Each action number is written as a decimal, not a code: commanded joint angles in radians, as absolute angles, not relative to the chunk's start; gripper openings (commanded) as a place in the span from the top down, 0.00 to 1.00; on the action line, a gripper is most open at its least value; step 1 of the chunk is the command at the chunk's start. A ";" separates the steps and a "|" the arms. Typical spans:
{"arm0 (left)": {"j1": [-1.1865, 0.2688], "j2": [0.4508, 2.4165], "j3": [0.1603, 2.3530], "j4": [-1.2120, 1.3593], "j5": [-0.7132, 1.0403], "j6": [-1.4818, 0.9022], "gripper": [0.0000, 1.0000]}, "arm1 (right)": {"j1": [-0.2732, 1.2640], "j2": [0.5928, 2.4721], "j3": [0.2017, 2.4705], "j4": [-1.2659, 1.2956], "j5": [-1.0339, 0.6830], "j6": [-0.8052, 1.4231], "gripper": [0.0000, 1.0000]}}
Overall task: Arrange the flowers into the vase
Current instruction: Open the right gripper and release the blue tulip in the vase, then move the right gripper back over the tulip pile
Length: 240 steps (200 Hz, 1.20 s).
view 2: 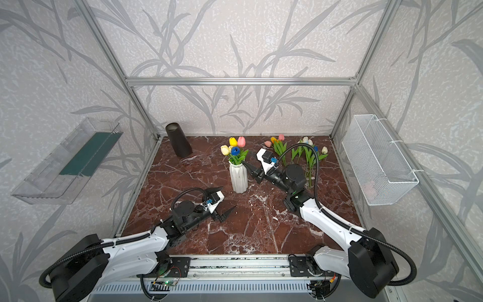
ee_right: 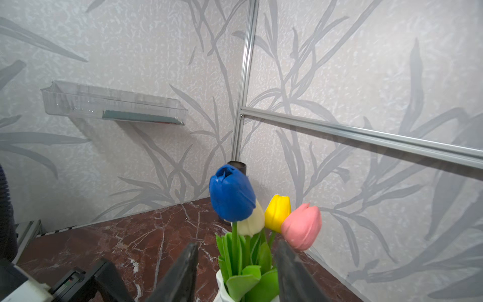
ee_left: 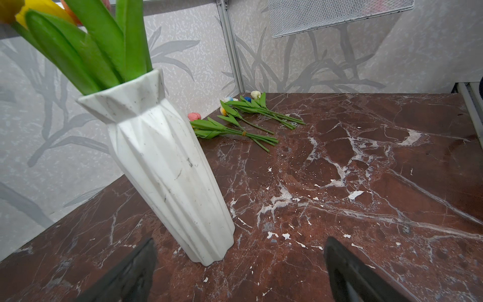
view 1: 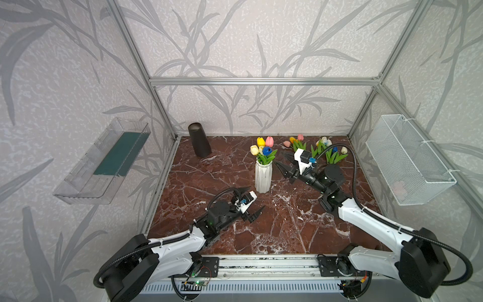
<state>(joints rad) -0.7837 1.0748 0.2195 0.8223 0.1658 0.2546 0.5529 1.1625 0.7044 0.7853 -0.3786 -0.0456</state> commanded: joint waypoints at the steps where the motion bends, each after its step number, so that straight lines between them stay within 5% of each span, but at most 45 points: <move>1: -0.785 1.043 0.212 0.840 0.165 0.269 0.01 | 0.524 1.101 0.677 0.752 -0.228 -0.061 0.49; 59: -0.786 1.028 0.198 0.868 0.165 0.252 0.01 | 0.236 1.239 0.868 0.219 0.084 0.179 0.55; 78: -0.787 1.049 0.202 0.877 0.168 0.251 0.01 | 0.096 1.401 0.997 -0.006 0.013 0.288 0.68; 97: -0.787 1.072 0.207 0.883 0.171 0.249 0.01 | 0.008 1.582 1.125 -0.166 -0.095 0.316 0.71; 240: -0.787 1.105 0.219 0.870 0.167 0.273 0.01 | -0.018 2.189 1.660 -0.530 0.012 0.281 0.68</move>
